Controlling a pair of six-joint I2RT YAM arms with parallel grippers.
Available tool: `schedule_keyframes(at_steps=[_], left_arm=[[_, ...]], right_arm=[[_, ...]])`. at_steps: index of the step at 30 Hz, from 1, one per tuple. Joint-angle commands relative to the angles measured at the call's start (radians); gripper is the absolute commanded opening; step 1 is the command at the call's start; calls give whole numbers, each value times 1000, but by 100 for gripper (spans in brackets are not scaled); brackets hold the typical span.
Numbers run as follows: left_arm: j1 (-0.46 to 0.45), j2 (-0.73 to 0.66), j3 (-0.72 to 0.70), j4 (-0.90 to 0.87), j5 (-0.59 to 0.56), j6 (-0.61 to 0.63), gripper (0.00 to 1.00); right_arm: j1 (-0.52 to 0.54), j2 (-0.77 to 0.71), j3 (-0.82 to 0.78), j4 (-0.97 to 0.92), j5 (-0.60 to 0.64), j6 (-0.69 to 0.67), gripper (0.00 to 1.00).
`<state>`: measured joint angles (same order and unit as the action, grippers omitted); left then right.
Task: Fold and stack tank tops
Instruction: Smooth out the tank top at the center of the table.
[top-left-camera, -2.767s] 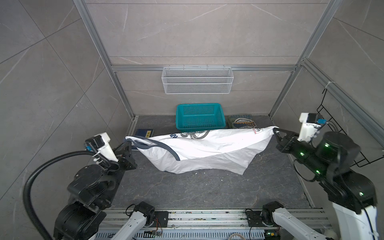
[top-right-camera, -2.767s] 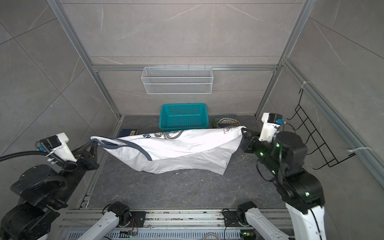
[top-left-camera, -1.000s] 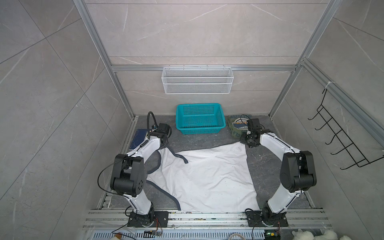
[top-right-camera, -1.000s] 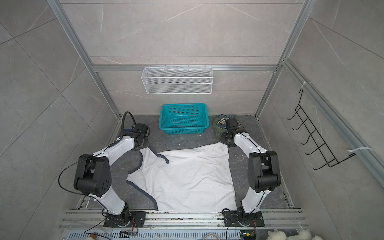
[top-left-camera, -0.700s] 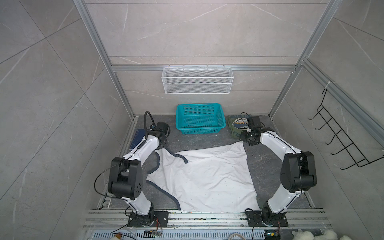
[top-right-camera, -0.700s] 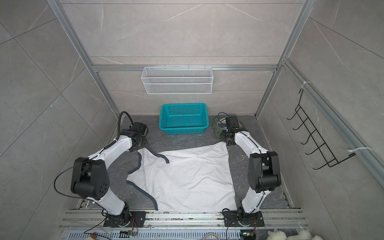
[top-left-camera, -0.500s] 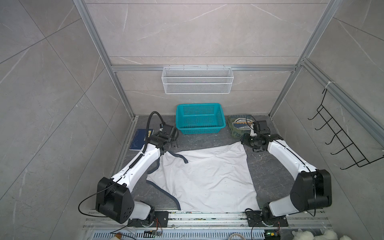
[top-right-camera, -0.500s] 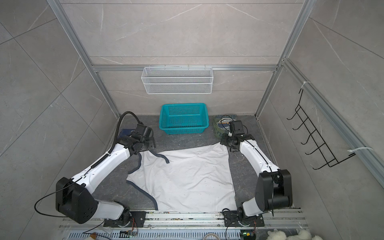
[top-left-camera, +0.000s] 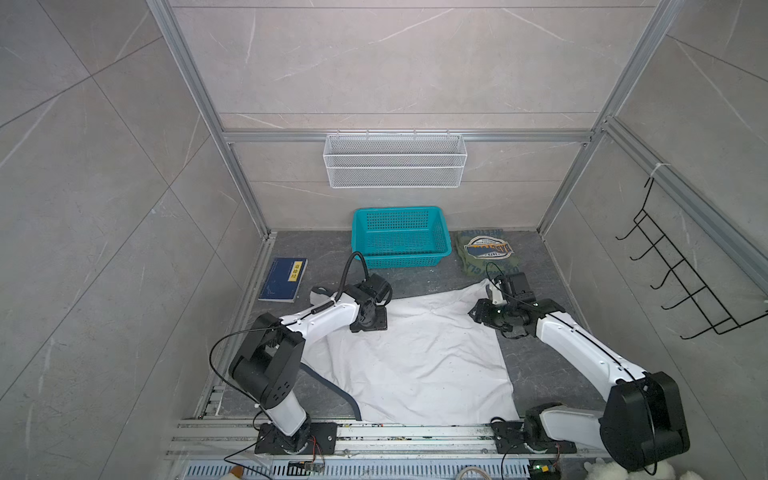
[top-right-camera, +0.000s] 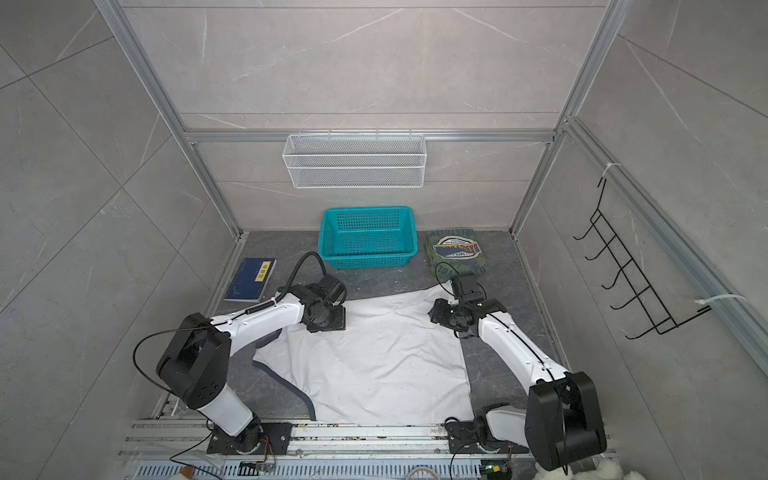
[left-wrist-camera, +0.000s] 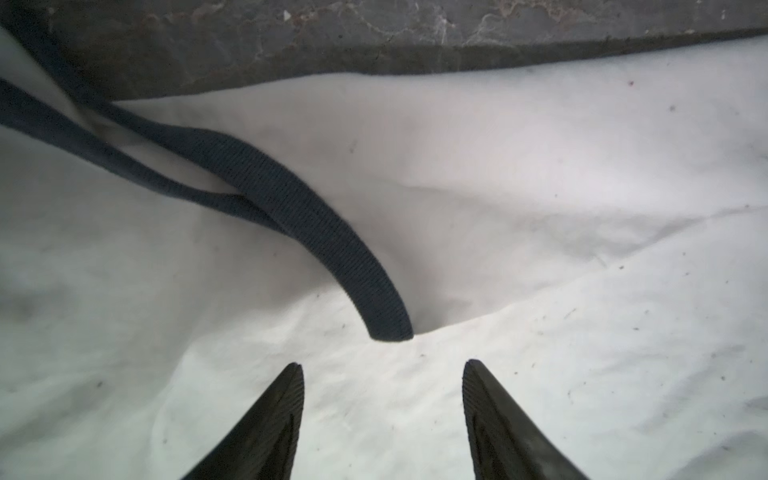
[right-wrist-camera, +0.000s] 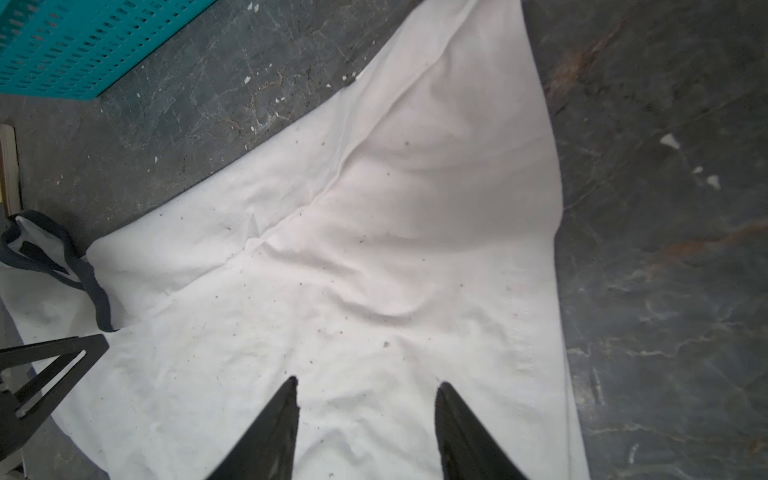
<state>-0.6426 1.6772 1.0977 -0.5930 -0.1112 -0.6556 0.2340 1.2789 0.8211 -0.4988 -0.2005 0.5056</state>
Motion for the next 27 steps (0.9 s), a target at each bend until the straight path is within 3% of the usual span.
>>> schedule_keyframes(at_steps=[1, 15, 24, 25, 27], left_arm=[[0, 44, 29, 49, 27, -36, 54], [14, 108, 155, 2, -60, -7, 0], [160, 170, 371, -28, -45, 94, 1], [178, 196, 398, -31, -26, 98, 9], [206, 252, 454, -47, 15, 105, 15]], right_arm=[[12, -18, -45, 39, -40, 31, 55], [16, -23, -90, 44, -48, 27, 55], [17, 16, -109, 60, -44, 30, 55], [18, 19, -108, 61, -45, 32, 55], [17, 20, -105, 62, -47, 32, 55]])
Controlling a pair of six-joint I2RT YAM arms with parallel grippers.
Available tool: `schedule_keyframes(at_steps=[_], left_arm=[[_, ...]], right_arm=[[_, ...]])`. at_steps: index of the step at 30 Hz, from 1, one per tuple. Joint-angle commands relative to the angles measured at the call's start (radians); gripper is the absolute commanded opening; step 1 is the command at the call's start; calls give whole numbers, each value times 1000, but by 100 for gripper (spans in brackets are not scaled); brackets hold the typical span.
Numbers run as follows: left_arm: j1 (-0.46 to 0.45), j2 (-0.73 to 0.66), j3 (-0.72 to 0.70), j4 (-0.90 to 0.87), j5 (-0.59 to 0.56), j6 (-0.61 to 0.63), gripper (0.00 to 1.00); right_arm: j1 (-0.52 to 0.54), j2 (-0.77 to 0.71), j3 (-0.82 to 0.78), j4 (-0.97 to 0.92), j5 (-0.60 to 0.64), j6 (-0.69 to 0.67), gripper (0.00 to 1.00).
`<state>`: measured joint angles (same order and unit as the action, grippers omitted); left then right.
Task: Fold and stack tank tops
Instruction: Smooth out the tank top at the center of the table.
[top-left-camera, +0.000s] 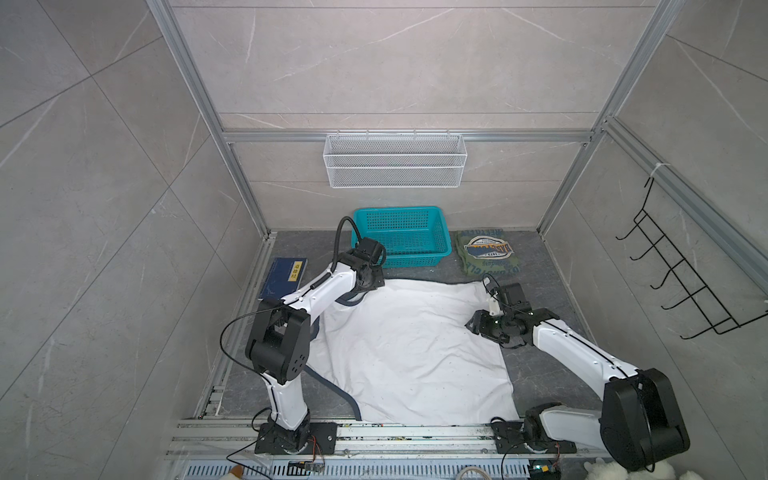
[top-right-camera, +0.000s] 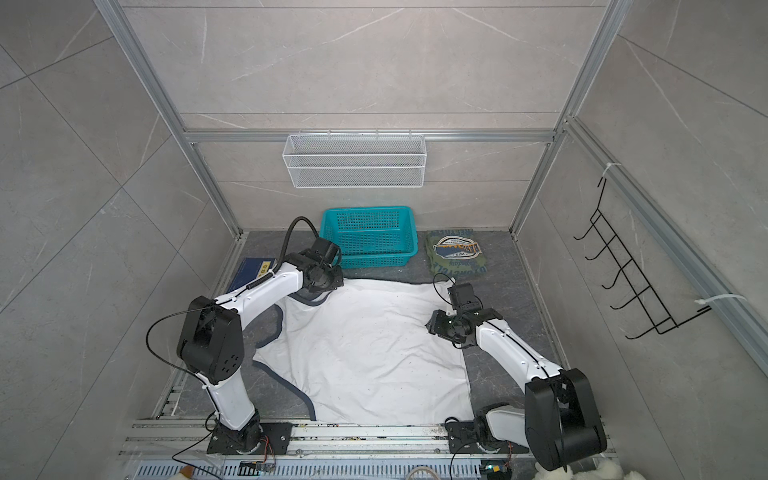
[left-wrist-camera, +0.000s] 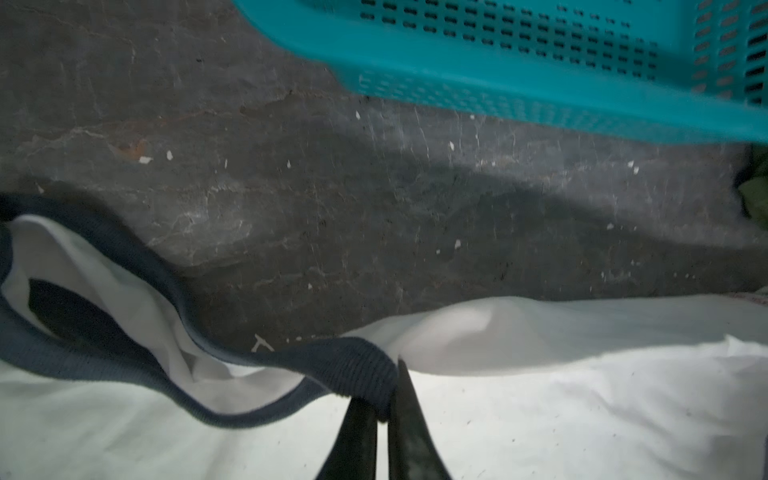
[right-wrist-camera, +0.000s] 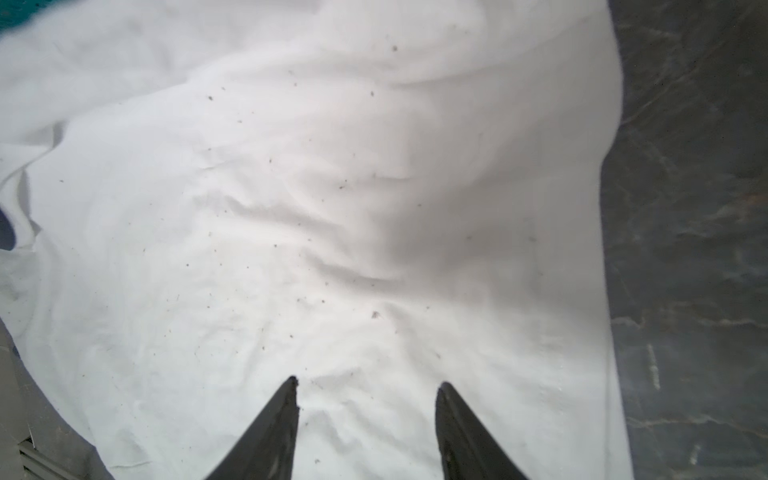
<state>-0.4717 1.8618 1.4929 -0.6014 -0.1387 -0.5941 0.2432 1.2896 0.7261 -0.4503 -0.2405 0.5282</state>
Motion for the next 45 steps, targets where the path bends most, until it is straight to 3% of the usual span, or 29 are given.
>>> schedule_keyframes(at_steps=[1, 4, 7, 10, 14, 18, 23, 31, 39, 45], left_arm=[[44, 93, 82, -56, 39, 40, 16], [79, 132, 115, -103, 6, 24, 28], [93, 83, 93, -114, -52, 32, 45], [91, -41, 34, -135, -87, 45, 57], [85, -318, -203, -94, -83, 3, 70], [87, -586, -480, -95, -98, -90, 71], [106, -785, -702, -45, -71, -131, 75], [175, -728, -830, 83, 10, -172, 72], [312, -670, -991, 216, 127, -245, 71], [406, -709, -1061, 165, 125, -319, 72]], right_arm=[[8, 8, -9, 12, -8, 11, 56], [8, -1, 1, -5, 0, 6, 56], [9, -12, 9, -19, 3, 0, 56], [8, -11, 11, -27, 11, -10, 56], [9, 15, 14, -10, 8, -11, 56], [9, 36, 30, 12, -1, -4, 56], [12, 64, 48, 40, -12, 7, 57], [14, 106, 68, 50, -23, -2, 58], [-15, 246, 99, 97, -29, 12, 60], [-63, 311, 102, 111, -33, 52, 59]])
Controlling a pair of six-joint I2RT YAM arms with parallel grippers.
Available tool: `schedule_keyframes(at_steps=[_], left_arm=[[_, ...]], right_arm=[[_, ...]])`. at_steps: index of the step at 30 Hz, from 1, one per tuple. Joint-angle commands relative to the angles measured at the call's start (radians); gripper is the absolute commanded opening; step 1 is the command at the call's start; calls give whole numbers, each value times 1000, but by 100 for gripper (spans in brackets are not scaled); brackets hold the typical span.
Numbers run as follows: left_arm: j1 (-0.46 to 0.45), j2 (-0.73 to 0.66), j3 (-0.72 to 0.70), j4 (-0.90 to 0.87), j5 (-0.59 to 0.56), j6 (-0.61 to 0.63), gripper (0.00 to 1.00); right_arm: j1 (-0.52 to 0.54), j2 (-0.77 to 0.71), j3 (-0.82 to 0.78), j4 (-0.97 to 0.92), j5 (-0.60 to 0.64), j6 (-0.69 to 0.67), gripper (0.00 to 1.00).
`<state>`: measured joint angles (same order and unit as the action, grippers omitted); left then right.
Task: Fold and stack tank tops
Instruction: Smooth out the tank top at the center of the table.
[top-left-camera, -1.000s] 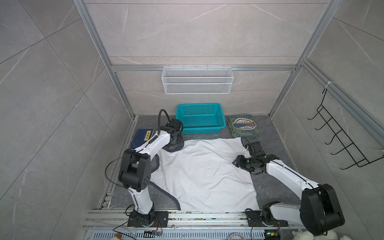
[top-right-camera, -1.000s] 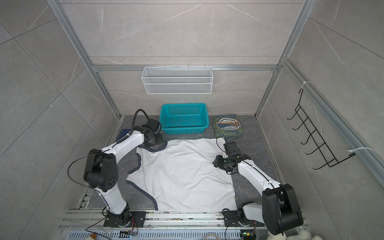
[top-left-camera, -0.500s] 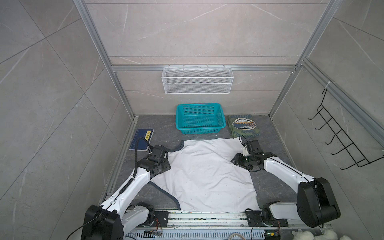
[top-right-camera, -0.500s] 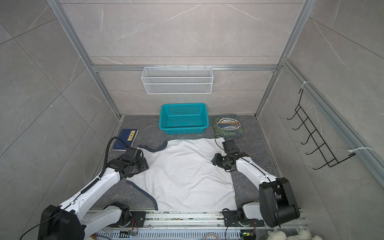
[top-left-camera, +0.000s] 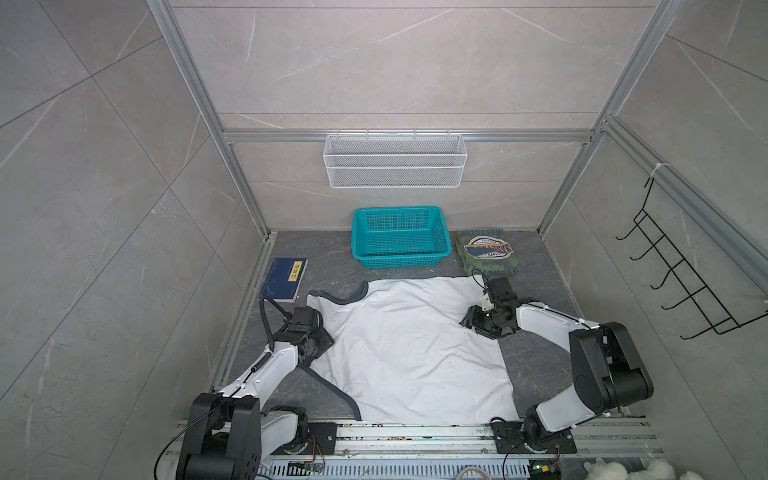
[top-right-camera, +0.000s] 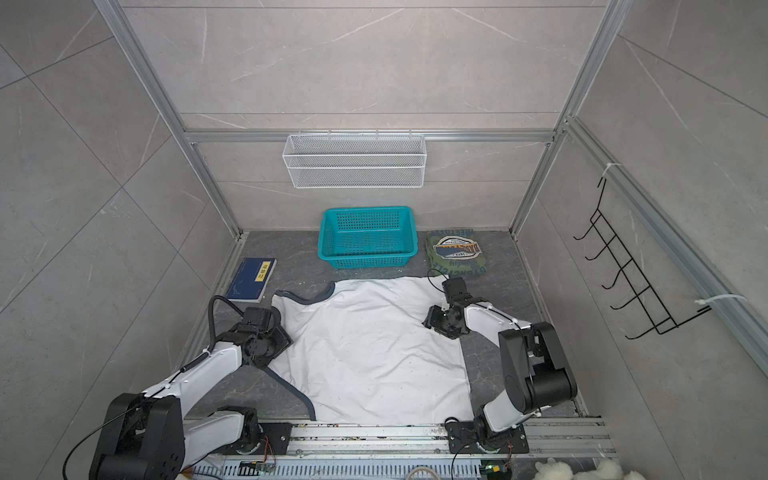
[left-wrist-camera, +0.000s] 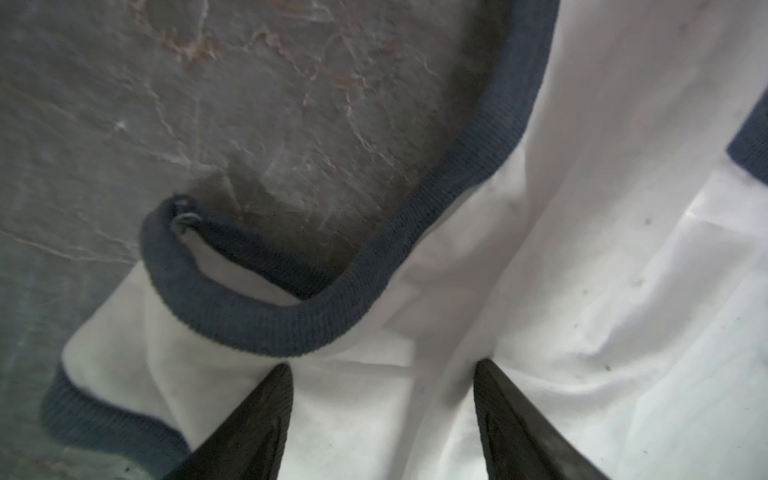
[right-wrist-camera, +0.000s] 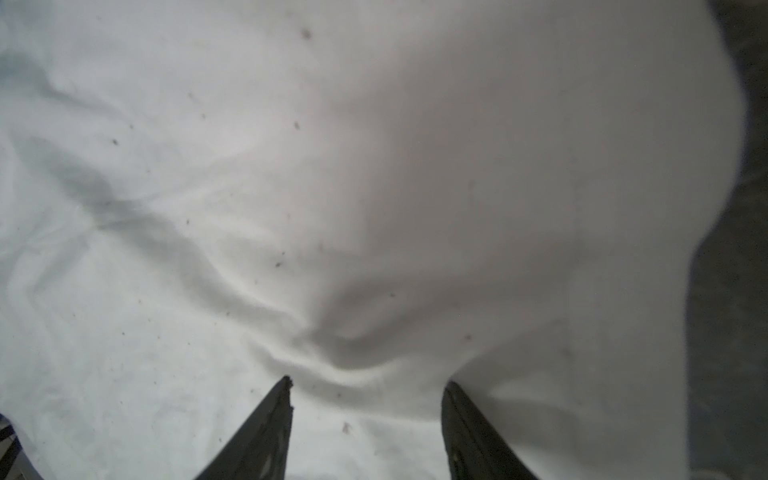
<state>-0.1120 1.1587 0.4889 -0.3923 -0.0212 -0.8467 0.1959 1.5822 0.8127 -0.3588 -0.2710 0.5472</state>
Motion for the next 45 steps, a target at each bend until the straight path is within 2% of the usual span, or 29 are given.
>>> schedule_keyframes(at_steps=[1, 7, 11, 13, 16, 17, 19, 21, 23, 32, 37, 45], left_arm=[[59, -26, -67, -58, 6, -81, 72], [108, -208, -139, -160, -51, -178, 73], [118, -401, -123, -320, -146, -211, 73], [118, -484, -94, -371, -190, -195, 73], [118, -508, -3, -321, -180, -62, 73], [118, -466, 41, -296, -162, -23, 73], [117, -320, 131, -219, -51, 69, 73], [112, -111, 236, -174, 83, 135, 73], [93, 46, 311, -121, 163, 170, 70], [77, 410, 465, 100, 164, 150, 70], [85, 535, 489, 119, 134, 133, 70], [176, 500, 353, 135, 64, 92, 70]], right_arm=[[-18, 21, 11, 20, 1, 39, 59], [-23, 20, -24, 25, 30, 84, 59], [-22, 2, -35, 28, 28, 99, 59], [-20, -7, -33, 31, 11, 96, 58], [-6, -31, -9, 9, 1, 74, 58], [5, -45, 5, -5, 12, 65, 58], [22, -62, 35, -19, 30, 47, 58], [30, -57, 67, -28, 40, 33, 59], [31, -33, 100, -32, 39, 20, 59], [20, 183, 317, -16, 32, -1, 60], [-7, 331, 427, -28, 21, -6, 60], [-30, 386, 453, -51, 44, -19, 60]])
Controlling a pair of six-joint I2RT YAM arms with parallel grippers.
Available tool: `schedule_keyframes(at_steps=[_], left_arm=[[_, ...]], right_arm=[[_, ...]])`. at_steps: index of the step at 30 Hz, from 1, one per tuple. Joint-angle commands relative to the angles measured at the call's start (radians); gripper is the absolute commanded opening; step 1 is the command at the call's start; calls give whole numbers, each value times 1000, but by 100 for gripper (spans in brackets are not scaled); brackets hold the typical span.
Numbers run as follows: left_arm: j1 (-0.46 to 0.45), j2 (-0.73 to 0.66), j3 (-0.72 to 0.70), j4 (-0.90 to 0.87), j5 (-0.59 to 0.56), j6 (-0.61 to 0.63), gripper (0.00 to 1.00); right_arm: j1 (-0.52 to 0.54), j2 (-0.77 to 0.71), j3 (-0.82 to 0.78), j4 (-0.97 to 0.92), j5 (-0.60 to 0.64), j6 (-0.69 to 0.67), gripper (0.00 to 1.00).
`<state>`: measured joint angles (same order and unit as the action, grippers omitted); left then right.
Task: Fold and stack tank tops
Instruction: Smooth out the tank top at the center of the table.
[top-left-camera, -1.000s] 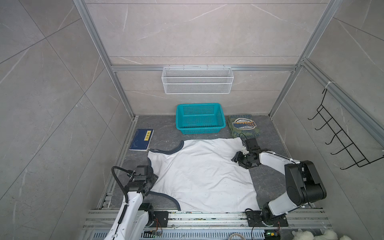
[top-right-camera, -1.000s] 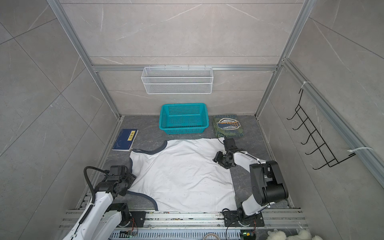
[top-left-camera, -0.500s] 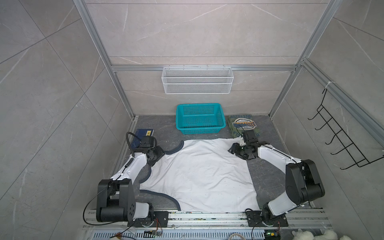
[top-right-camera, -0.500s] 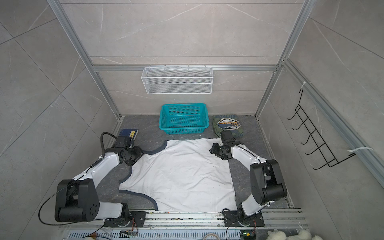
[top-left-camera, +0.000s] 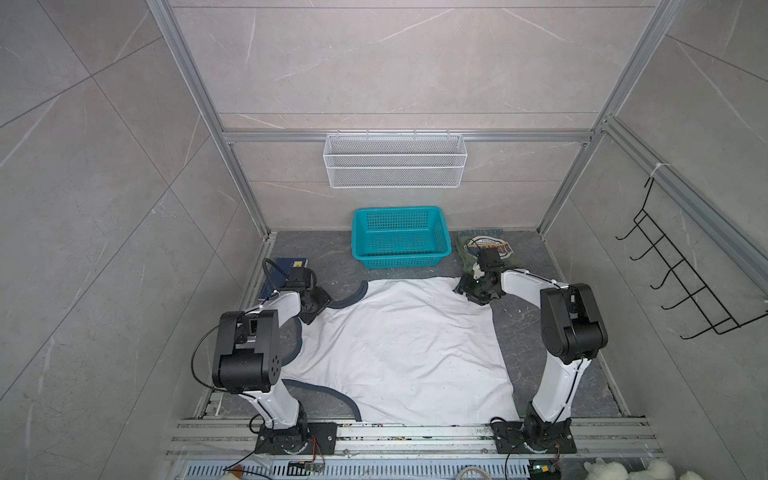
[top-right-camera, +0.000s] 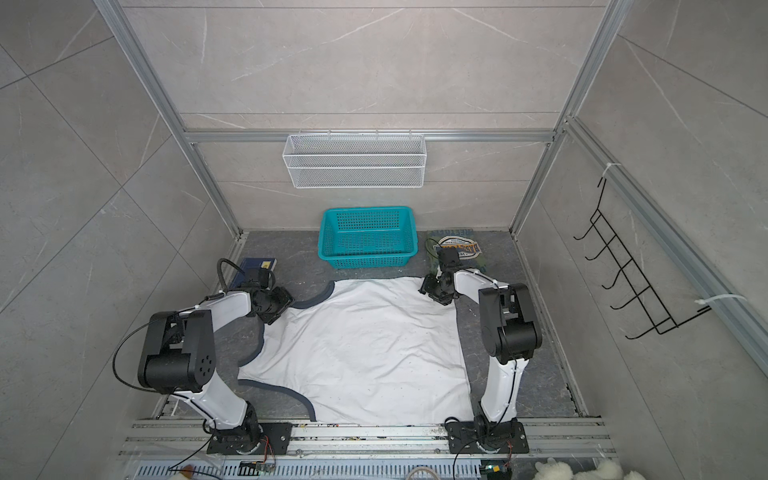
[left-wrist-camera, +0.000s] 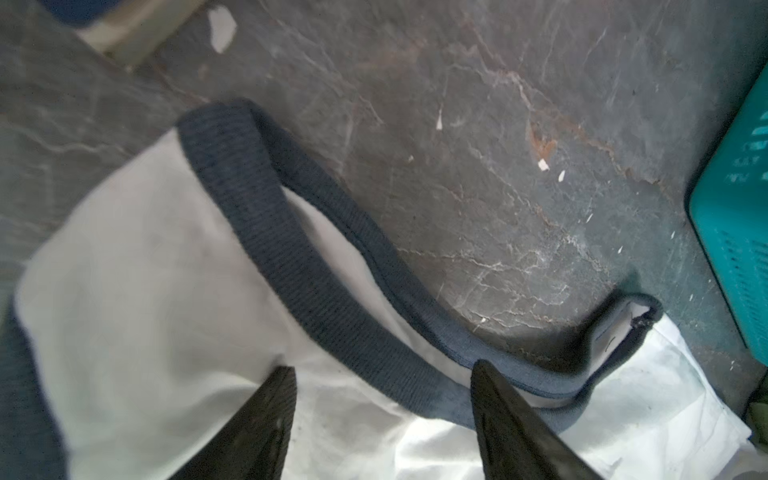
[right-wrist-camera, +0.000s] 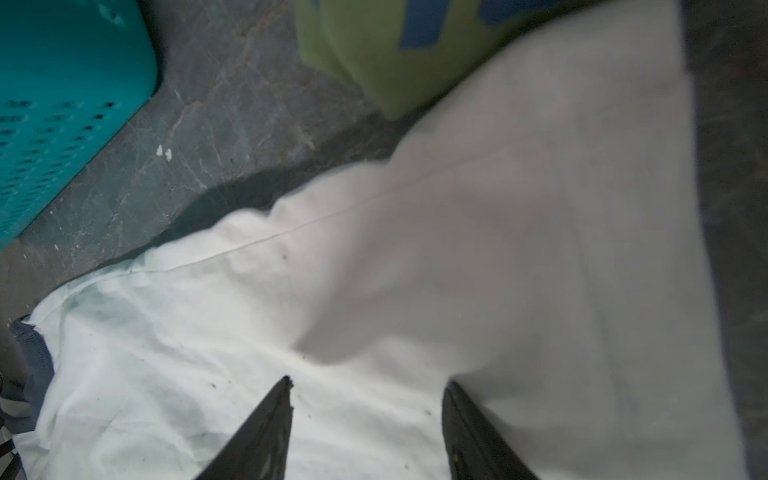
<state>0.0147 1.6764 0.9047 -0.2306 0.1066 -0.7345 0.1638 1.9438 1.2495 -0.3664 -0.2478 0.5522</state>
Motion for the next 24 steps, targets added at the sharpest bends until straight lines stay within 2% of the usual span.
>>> schedule_keyframes(at_steps=[1, 7, 12, 17, 21, 24], left_arm=[[76, -32, -91, -15, -56, -27, 70], [194, -105, -171, 11, -74, -16, 70], [181, -120, -98, -12, 12, 30, 70], [-52, -153, 50, -81, -55, 85, 70], [-243, -70, 181, -109, -51, 142, 69], [-344, 14, 255, -86, -52, 170, 70]], right_arm=[[3, 26, 15, -43, 22, -24, 60], [6, 37, 20, -46, 10, -30, 59], [19, 3, 44, -57, -9, -49, 60], [22, -48, 103, -93, -5, -86, 60], [18, -59, 154, -130, 44, -113, 60], [16, -38, 178, -126, 38, -115, 60]])
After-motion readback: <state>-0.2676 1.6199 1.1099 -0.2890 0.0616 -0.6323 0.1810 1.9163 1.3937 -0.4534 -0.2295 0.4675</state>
